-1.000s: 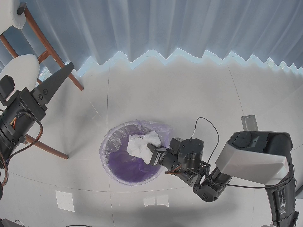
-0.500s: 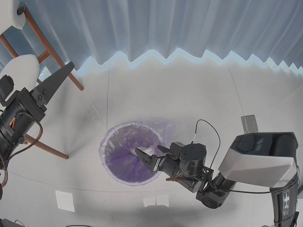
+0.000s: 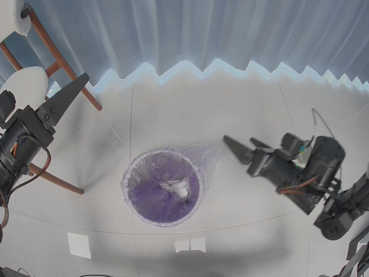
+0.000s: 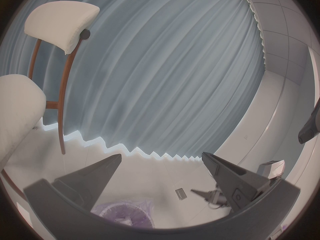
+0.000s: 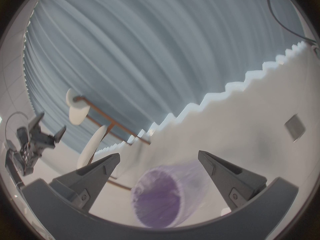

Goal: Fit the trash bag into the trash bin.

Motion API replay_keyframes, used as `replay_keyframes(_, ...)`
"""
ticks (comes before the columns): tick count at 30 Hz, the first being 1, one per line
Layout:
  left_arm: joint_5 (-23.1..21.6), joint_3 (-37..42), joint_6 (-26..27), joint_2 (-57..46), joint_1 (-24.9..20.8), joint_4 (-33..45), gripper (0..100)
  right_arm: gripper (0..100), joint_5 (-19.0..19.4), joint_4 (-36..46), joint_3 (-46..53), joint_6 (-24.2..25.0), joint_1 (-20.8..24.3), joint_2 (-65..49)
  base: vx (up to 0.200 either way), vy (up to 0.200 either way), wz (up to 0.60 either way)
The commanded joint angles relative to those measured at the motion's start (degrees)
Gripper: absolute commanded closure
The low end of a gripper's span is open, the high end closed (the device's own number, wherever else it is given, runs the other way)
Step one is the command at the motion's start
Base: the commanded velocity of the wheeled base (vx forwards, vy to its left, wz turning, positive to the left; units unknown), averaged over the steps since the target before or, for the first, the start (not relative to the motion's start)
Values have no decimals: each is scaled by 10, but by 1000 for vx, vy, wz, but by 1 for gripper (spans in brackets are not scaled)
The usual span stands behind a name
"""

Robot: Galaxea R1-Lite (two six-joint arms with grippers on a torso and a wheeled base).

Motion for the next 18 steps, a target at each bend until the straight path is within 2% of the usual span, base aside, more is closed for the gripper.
replay_keyframes(1,10,1,1,-4,0,-1,0,0,5,94,138,-63,-214,-347,0,0,0)
replay_keyframes(3,26,1,1,-11,9,-1,0,0,5,138,152,-88,-237,-406,0,0,0)
replay_keyframes(4,39,4,2,-21,18,0,0,0,5,185,164,-104,-264,-450,0,0,0)
replay_keyframes(5,41,4,2,-22,19,0,0,0,5,190,166,-105,-267,-455,0,0,0)
replay_keyframes(6,52,26,2,-45,41,3,0,0,10,254,181,-117,-300,-519,0,0,0)
replay_keyframes(8,54,52,2,-71,65,5,0,0,17,325,188,-133,-321,-597,0,0,0)
replay_keyframes(12,68,117,3,-137,131,6,0,0,27,504,185,-161,-325,-759,0,0,0)
replay_keyframes(13,68,124,3,-147,139,6,0,0,28,525,184,-165,-325,-776,0,0,0)
replay_keyframes(15,68,155,4,-190,181,7,0,0,38,636,181,-190,-325,-861,0,0,0)
replay_keyframes(18,62,193,14,-231,242,7,0,0,41,727,183,-195,-326,-932,0,0,0)
